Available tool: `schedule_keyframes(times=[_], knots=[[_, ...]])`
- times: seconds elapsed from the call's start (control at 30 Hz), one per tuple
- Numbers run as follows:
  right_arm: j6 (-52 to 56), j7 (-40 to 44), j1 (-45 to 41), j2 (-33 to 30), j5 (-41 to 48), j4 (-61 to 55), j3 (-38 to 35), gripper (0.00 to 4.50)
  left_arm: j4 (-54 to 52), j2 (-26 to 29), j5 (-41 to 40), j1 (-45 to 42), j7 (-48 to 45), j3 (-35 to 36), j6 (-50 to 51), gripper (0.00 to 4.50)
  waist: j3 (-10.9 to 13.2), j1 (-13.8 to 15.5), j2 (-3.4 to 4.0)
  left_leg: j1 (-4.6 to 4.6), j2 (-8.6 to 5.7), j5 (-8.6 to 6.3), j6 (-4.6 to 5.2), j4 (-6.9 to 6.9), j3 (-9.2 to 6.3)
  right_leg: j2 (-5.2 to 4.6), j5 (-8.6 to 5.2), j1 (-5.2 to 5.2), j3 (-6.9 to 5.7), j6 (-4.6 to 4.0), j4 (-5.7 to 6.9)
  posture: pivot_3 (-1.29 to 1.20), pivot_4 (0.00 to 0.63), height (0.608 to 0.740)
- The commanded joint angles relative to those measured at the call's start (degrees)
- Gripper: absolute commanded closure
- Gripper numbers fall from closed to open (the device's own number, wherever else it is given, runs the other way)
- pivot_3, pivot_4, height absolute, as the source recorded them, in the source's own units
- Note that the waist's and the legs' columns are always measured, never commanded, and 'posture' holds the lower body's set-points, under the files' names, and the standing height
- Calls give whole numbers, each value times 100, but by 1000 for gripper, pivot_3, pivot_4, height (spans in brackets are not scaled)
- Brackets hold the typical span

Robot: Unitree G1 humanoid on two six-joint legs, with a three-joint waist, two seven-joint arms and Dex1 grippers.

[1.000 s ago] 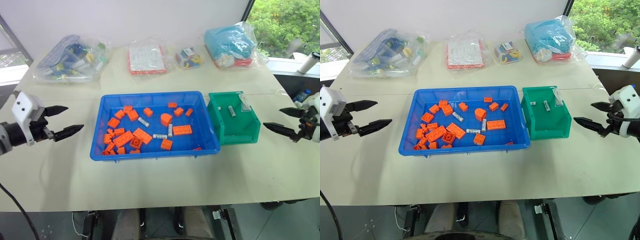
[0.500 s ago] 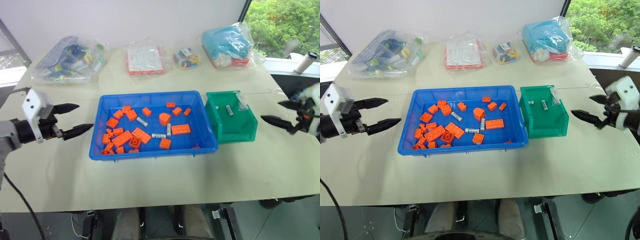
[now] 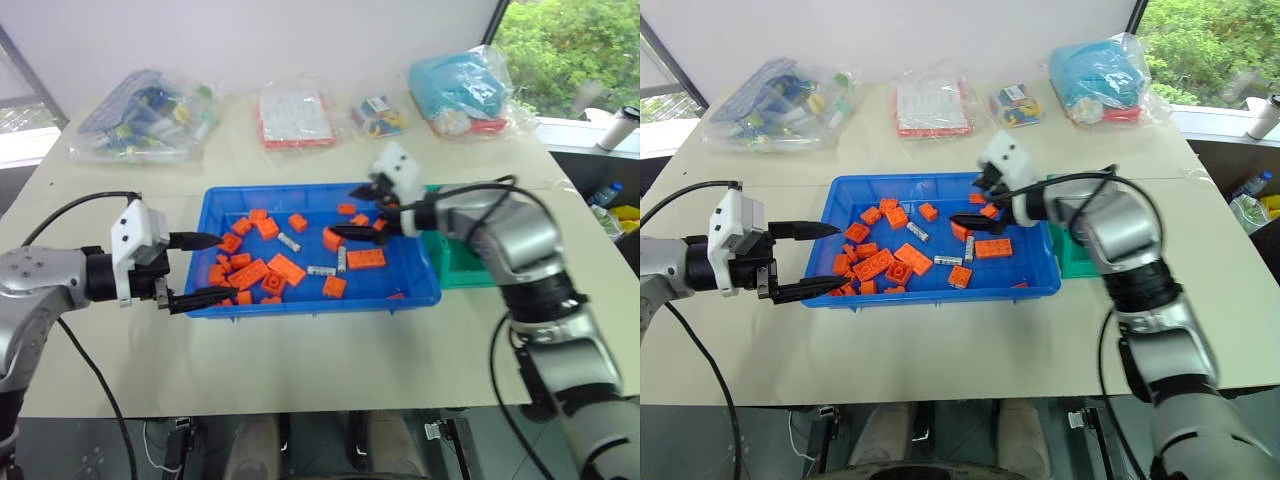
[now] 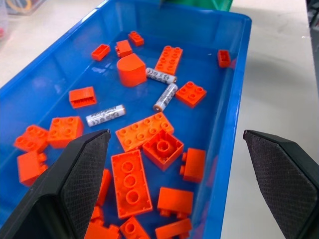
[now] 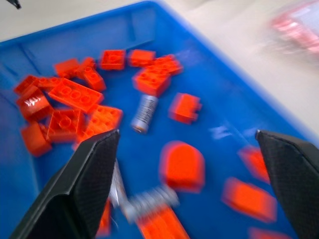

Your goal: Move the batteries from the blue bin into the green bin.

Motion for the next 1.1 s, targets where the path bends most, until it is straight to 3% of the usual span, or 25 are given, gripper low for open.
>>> schedule_keyframes(times=[0.03,0.27,0.87,0.97,1.1], knots=[[412,-474,-354,721,-14,352,30,17,-13,-68,18,-186,93,-60,-83,0,-2,-23,-3,-15,-10,0,1,12,4,-2,4,-10,2,6,6,0,150,737],[527,-675,-513,1336,-183,1086,237,17,14,-115,5,-247,158,-70,-82,0,-3,-50,-5,3,-7,1,1,17,1,8,5,1,-2,8,18,0,150,737],[-679,-572,-912,2297,-1353,3336,970,17,7,-172,4,-259,368,8,-121,0,-6,-81,-10,7,-3,1,-1,9,0,14,6,0,-2,11,19,0,150,737],[-877,-553,-893,2358,-1515,3490,1041,839,10,-201,13,-306,409,-24,-127,0,-7,-84,-10,11,-3,2,-1,7,0,15,6,1,-2,11,22,0,150,737],[-906,-491,-905,2421,-1518,3562,943,2716,5,-231,0,-363,432,-48,-110,0,-7,-85,-10,14,-2,3,-4,6,0,15,6,3,-2,11,24,0,150,737]])
